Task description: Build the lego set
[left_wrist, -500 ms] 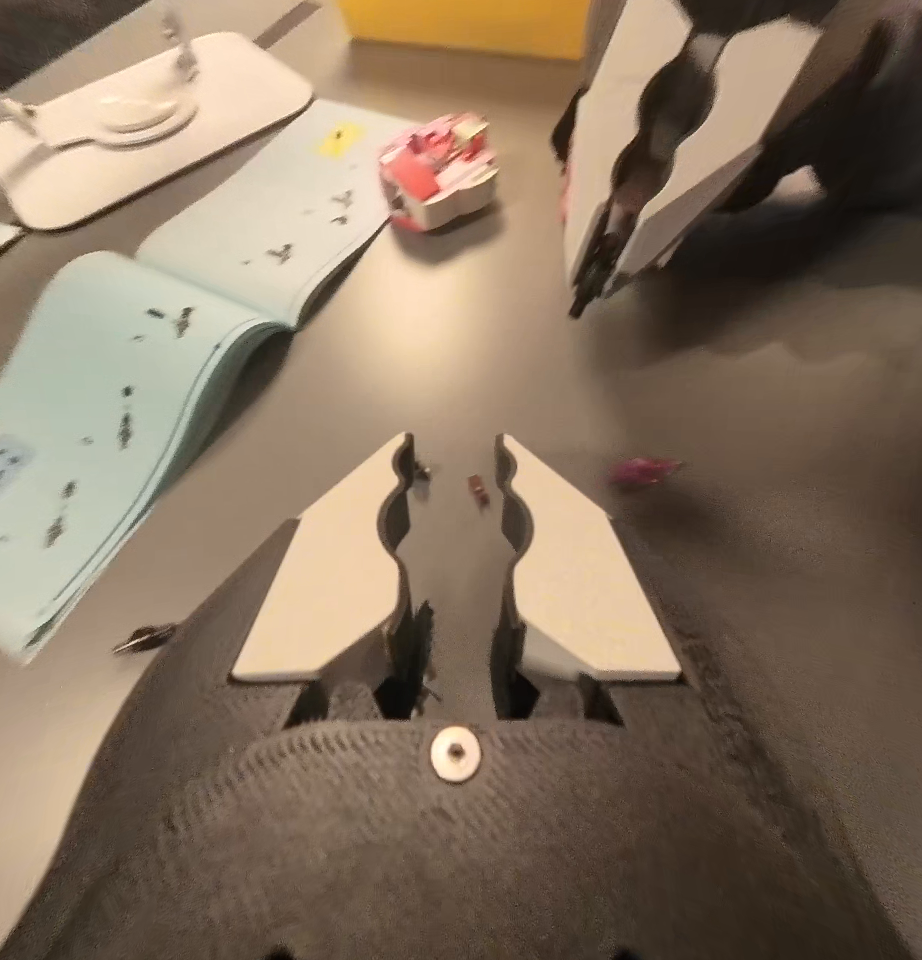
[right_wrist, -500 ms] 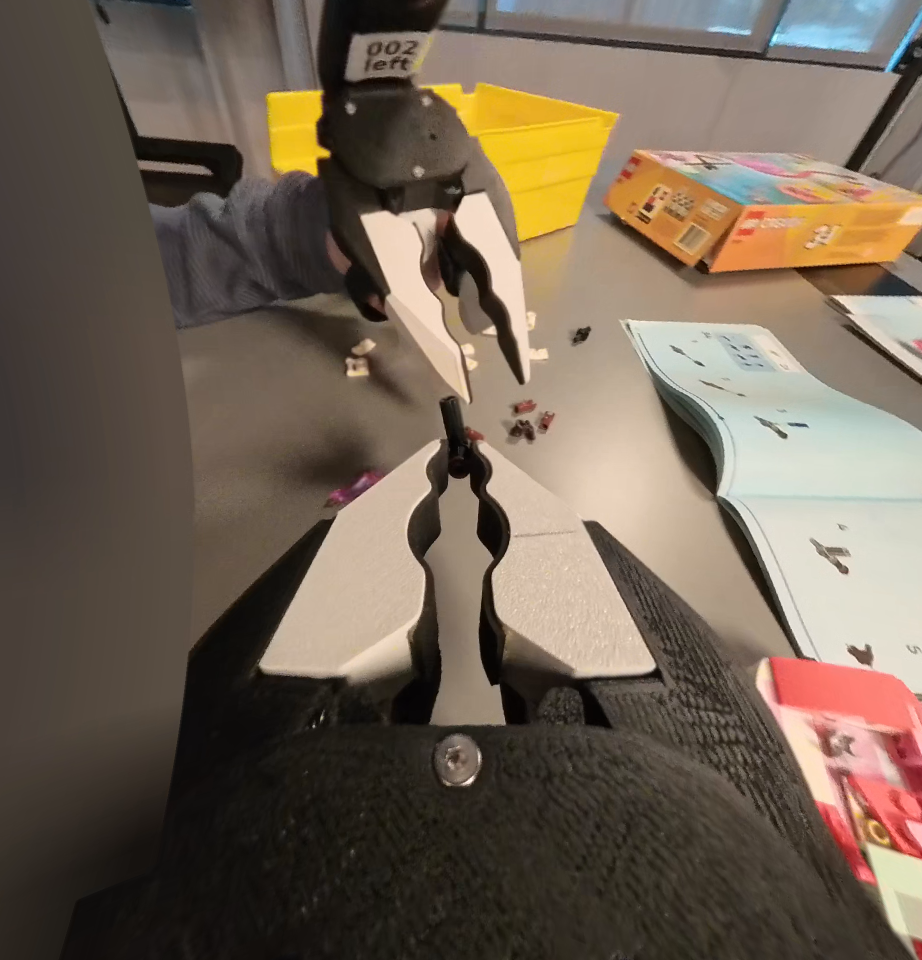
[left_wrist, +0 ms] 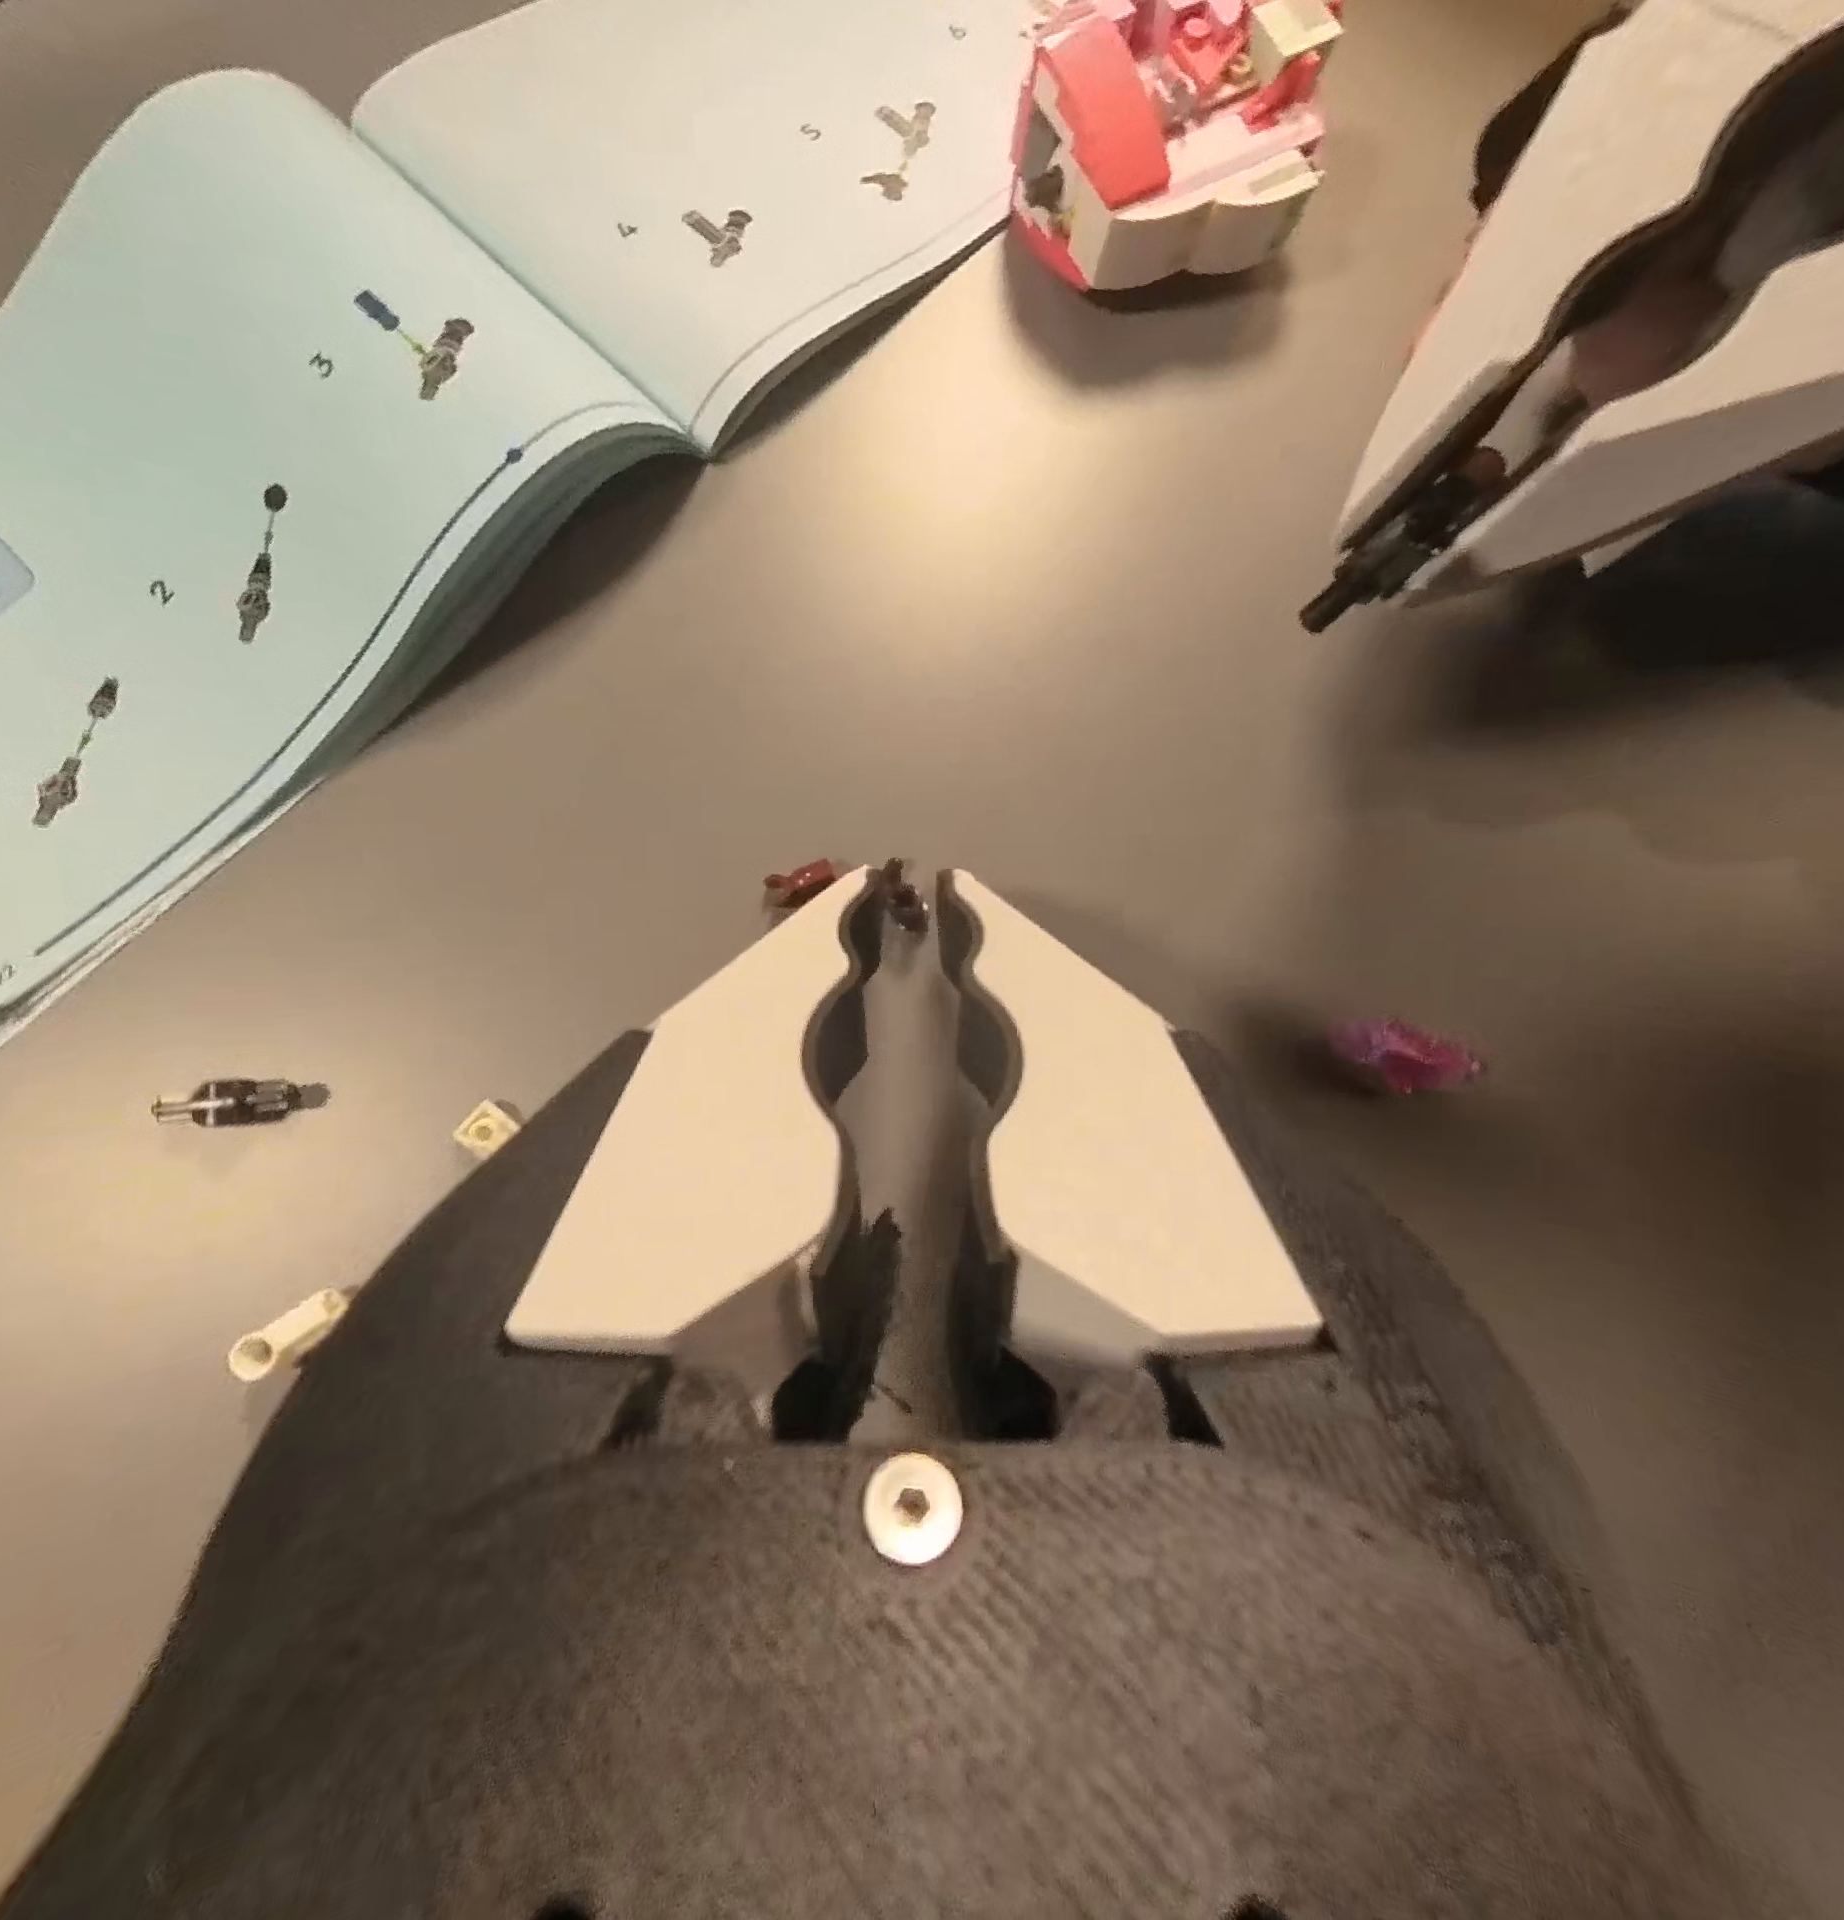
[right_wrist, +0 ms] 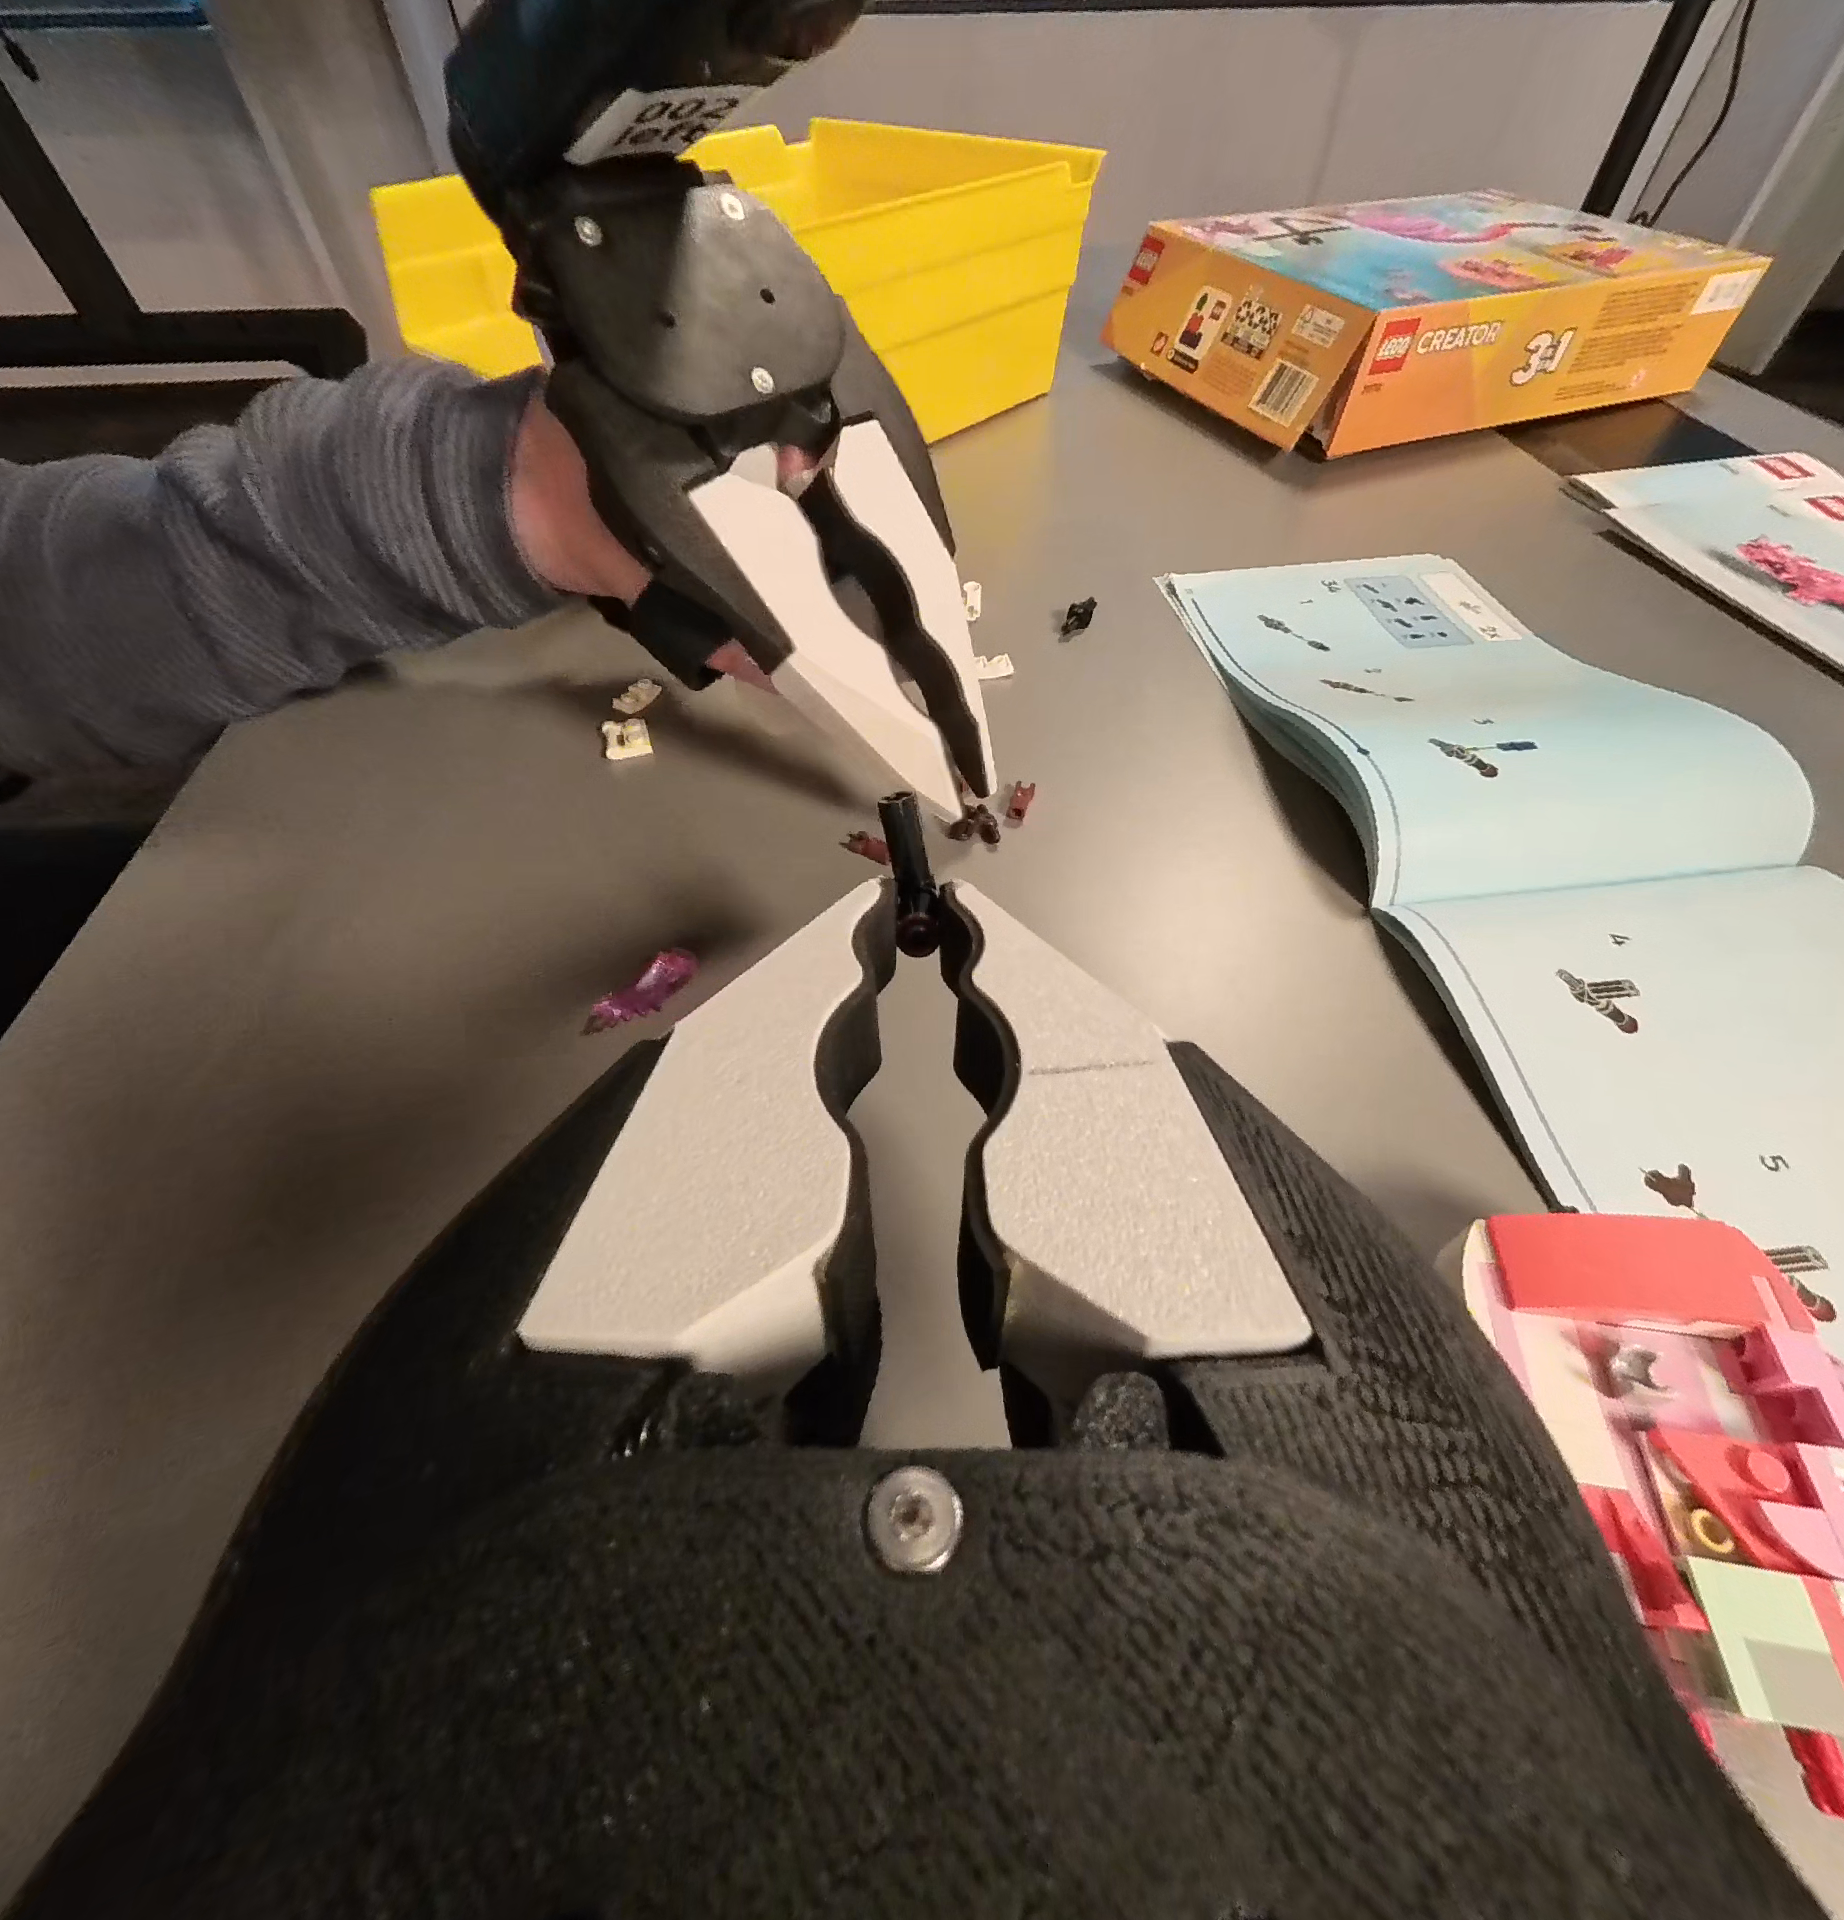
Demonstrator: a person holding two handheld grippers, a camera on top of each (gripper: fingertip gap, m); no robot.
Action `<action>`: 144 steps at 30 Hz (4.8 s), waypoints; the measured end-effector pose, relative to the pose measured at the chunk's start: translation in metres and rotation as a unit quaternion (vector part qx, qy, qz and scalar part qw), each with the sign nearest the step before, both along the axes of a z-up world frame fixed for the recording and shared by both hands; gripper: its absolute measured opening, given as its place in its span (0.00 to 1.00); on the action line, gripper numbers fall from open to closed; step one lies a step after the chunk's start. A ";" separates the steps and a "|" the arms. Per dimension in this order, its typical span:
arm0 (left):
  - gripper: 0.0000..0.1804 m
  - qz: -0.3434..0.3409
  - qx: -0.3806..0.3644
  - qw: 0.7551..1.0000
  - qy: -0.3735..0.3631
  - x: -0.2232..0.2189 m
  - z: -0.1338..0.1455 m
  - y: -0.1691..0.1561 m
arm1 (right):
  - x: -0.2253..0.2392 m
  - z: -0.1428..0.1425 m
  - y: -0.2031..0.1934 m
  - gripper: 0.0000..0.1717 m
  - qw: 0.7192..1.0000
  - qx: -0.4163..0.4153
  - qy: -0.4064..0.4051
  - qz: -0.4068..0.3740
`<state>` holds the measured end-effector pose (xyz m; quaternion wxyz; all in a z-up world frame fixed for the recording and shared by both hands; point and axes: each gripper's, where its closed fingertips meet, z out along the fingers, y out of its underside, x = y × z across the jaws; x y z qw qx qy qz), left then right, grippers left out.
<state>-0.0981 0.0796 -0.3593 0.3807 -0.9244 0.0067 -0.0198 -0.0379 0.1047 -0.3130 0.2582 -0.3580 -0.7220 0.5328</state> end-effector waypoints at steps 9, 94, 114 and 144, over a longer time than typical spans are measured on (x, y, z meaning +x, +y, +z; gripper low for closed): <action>0.07 0.024 -0.026 0.999 0.027 -0.001 -0.006 -0.001 | 0.000 -0.002 0.000 0.03 1.000 0.000 -0.008 -0.001; 0.03 0.077 0.038 0.995 0.055 -0.010 0.008 0.001 | 0.003 -0.009 -0.005 0.03 0.999 0.001 -0.038 0.019; 0.03 0.036 0.230 0.972 0.026 0.008 0.062 0.013 | 0.005 0.004 0.007 0.03 0.999 -0.038 -0.007 0.014; 0.03 0.010 0.312 0.916 0.252 0.017 0.100 0.005 | 0.005 0.000 0.005 0.03 0.999 -0.031 -0.019 0.016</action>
